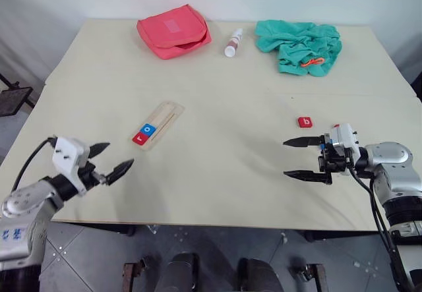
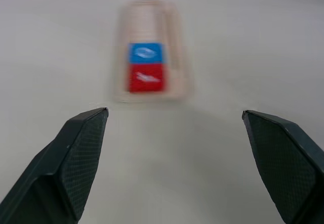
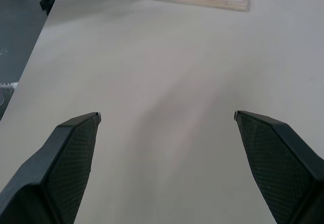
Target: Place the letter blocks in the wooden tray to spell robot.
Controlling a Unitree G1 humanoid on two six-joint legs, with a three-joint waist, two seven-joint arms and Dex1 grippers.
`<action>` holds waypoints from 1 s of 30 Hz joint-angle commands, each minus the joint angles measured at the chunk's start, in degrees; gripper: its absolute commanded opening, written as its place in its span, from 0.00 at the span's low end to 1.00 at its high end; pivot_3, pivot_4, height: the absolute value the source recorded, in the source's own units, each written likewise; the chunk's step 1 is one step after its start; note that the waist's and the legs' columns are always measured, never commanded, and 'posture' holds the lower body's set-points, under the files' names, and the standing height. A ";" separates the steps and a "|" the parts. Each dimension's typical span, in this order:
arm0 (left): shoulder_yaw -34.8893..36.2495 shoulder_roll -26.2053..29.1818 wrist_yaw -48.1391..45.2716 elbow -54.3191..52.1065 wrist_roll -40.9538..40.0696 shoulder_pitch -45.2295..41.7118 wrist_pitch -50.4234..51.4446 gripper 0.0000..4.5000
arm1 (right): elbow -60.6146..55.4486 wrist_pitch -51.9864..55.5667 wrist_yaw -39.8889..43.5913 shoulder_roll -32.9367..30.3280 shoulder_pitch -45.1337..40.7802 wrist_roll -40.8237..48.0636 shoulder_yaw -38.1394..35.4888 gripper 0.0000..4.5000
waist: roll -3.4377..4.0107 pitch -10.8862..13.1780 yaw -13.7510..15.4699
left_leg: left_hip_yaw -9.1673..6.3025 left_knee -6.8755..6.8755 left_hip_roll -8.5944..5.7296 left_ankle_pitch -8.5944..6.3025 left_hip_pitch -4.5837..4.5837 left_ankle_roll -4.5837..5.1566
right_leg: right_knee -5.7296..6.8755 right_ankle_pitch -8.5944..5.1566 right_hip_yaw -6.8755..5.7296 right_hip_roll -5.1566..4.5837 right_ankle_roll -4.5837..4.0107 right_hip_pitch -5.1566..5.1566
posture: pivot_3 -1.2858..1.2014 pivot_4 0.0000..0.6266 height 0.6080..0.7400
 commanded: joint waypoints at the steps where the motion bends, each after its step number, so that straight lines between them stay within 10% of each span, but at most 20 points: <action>1: -3.23 0.76 0.93 4.86 2.25 -6.25 1.32 1.00 | -3.63 0.99 3.79 -0.34 1.72 1.47 -2.32 0.98 | 0.00 0.00 0.02 | -0.01 0.02 -0.01 0.00 -0.04 0.00 | 0.09 0.00 0.00 0.00 0.00 -0.08 | 0.52 0.24 1.00; 30: -17.43 -2.35 -3.15 24.27 10.69 -23.91 7.81 0.96 | -10.42 3.41 0.80 0.00 6.44 0.40 -5.90 0.99 | -0.04 0.00 0.06 | 0.19 0.51 -0.07 0.01 -0.21 0.02 | 1.26 0.00 0.20 -0.12 0.00 -0.67 | 0.52 0.24 1.00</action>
